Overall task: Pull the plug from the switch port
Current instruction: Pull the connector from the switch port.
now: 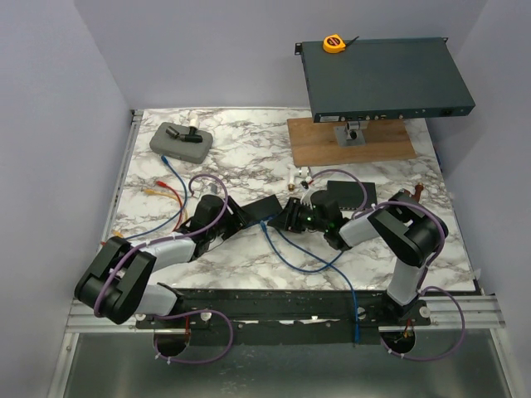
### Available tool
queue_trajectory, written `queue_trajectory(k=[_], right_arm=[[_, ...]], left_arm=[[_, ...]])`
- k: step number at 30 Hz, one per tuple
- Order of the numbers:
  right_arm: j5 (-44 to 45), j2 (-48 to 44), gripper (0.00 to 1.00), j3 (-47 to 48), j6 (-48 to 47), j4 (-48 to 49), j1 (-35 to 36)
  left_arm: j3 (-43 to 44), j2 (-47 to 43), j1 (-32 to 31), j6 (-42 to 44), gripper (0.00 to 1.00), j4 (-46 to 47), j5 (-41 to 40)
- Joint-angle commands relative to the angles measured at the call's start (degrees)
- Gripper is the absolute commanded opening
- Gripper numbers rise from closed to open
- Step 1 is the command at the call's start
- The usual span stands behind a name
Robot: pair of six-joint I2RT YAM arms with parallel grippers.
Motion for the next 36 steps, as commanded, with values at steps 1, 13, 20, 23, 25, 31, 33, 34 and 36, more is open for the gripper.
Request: queue_trajectory(k=[1, 13, 20, 23, 25, 31, 33, 34, 36], right_arm=[[2.2, -0.6, 0.45, 0.3, -0.6, -1.3, -0.5], [6.7, -0.1, 0.51, 0.5, -0.1, -3.4, -2.1], [2.5, 2.7, 0.42, 2.3, -0.4, -1.3, -2.3], [2.4, 3.0, 0.39, 2.1, 0.0, -0.9, -2.3], [2.4, 3.2, 0.37, 2.2, 0.1, -0.8, -2.3], [2.0, 4.4, 0.34, 2.9, 2.0, -0.6, -2.3], [1.8, 4.8, 0.34, 3.0, 3.0, 0.0, -2.4], [1.7, 5.1, 0.34, 3.0, 3.5, 0.3, -2.4], [1.4, 5.5, 0.34, 3.0, 4.5, 0.9, -2.5]], left_arm=[[1.5, 1.1, -0.6, -0.5, 0.60, -0.9, 0.9], [1.6, 1.1, -0.6, -0.1, 0.59, -1.8, 0.7], [1.8, 1.3, -0.6, 0.0, 0.59, -1.9, 0.8], [1.7, 1.2, -0.6, 0.0, 0.59, -1.9, 0.9], [1.7, 1.3, -0.6, 0.1, 0.59, -1.9, 0.9], [1.7, 1.5, -0.6, 0.1, 0.59, -1.6, 1.1], [1.6, 1.7, -0.6, 0.1, 0.59, -1.5, 1.1], [1.6, 1.6, -0.6, 0.1, 0.59, -1.5, 1.2], [1.4, 1.7, -0.6, 0.1, 0.59, -1.3, 1.3]])
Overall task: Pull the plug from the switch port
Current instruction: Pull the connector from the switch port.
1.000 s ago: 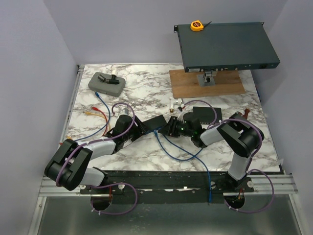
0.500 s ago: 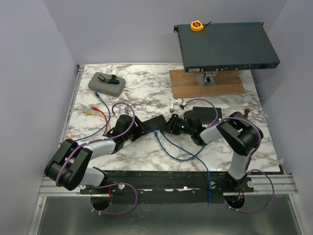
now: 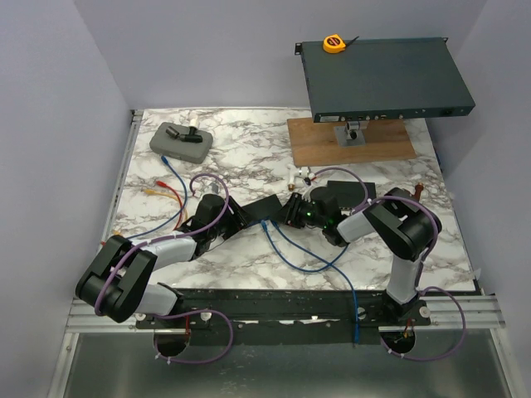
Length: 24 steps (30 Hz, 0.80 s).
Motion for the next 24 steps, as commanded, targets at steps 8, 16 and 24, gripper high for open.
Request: queue_trajectory(k=[8, 16, 24], right_arm=[[-2.3, 4.3, 0.26, 0.3, 4.8, 3.2, -1.2], [-3.7, 5.5, 0.11, 0.0, 5.7, 5.1, -1.6], [-5.5, 6.1, 0.01, -0.3, 5.3, 6.2, -1.6]], left_arm=[[-0.4, 0.7, -0.3, 0.1, 0.59, 0.3, 1.5], [-0.8, 0.3, -0.3, 0.0, 0.59, 0.6, 1.8], [-0.9, -6.6, -1.3, 1.1, 0.57, -3.7, -1.4]])
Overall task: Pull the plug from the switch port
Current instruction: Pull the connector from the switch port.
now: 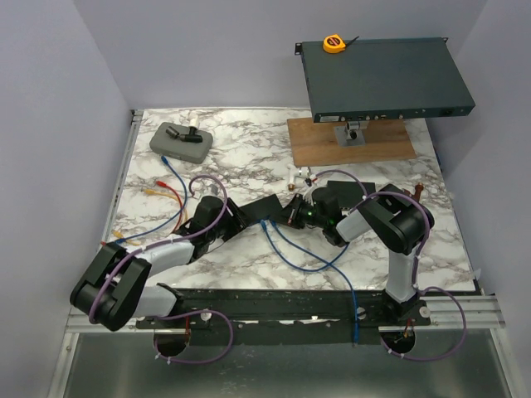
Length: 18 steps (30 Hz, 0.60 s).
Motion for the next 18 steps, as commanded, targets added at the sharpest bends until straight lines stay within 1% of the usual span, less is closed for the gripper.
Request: queue_trajectory(k=[1, 5, 10, 14, 18], right_arm=[[-1.6, 1.7, 0.01, -0.6, -0.5, 0.6, -0.3], [-1.8, 1.5, 0.01, -0.4, -1.0, 0.2, -0.3], [-2.1, 1.8, 0.01, -0.3, -1.1, 0.1, -0.3], [-2.5, 1.8, 0.01, -0.3, -1.4, -0.4, -0.3], [-2.6, 1.6, 0.01, -0.2, -1.8, -0.9, -0.3]], left_arm=[[0.4, -6.1, -1.8, 1.8, 0.56, -4.4, -3.0], [3.4, -9.6, -4.7, 5.0, 0.56, -10.6, -8.5], [6.0, -9.1, -7.6, 7.3, 0.55, -14.2, -12.3], [6.7, -7.1, -8.6, 7.4, 0.53, -14.1, -12.4], [7.7, -4.0, -9.0, 7.4, 0.50, -12.6, -10.2]])
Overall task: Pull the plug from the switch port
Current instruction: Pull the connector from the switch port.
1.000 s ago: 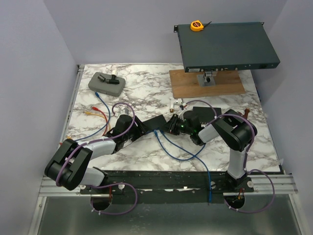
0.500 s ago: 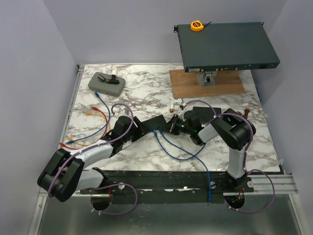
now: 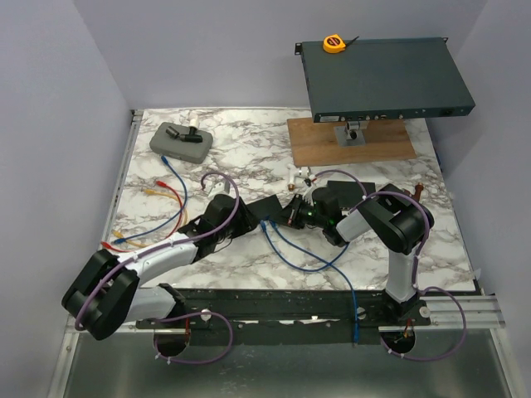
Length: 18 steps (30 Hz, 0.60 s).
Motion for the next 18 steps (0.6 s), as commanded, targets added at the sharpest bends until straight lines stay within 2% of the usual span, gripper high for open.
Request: queue_trajectory(k=[1, 8, 18], right_arm=[[-1.4, 1.5, 0.01, -0.2, -1.5, -1.2, -0.3], [-1.7, 1.2, 0.01, 0.0, -2.0, -2.3, -0.2], [-2.4, 1.2, 0.01, 0.3, -2.2, -2.6, -0.3]], left_arm=[[2.4, 3.9, -0.6, 1.5, 0.49, -0.7, 0.5], [5.0, 8.1, -1.1, 2.7, 0.39, -1.2, 1.7], [6.4, 11.9, -1.1, 3.1, 0.34, -2.2, 1.8]])
